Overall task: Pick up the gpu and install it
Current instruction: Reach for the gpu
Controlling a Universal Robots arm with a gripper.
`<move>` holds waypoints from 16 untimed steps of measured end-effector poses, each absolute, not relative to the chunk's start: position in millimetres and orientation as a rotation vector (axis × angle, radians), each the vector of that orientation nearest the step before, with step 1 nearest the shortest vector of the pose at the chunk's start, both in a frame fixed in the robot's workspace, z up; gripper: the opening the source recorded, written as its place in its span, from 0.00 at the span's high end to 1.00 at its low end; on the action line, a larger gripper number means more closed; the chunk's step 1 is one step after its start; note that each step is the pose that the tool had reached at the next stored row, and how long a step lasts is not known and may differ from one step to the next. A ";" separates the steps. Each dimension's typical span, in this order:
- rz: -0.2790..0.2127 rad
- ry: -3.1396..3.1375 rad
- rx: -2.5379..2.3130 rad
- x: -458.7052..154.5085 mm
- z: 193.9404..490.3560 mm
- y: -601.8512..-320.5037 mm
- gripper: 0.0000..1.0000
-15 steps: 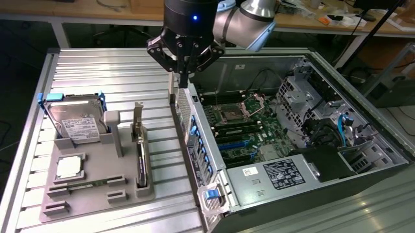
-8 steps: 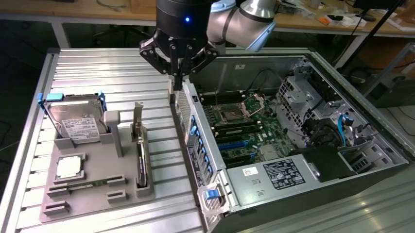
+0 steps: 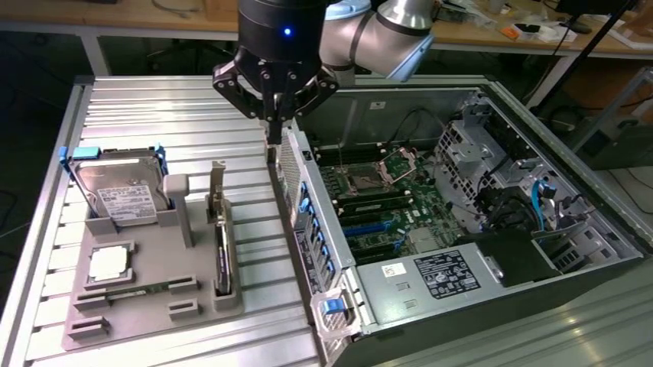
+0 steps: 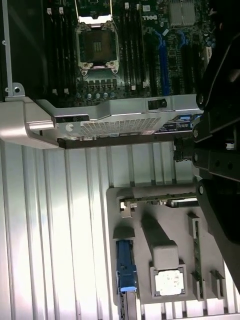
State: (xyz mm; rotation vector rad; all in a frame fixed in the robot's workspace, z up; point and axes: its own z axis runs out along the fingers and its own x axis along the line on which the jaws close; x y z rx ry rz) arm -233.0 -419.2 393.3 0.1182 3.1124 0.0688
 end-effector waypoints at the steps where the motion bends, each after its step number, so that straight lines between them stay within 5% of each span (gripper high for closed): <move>1: 0.069 3.112 0.118 -233.8 393.3 -419.5 0.89; 16: 0.069 3.113 0.118 -248.0 393.3 -424.4 0.89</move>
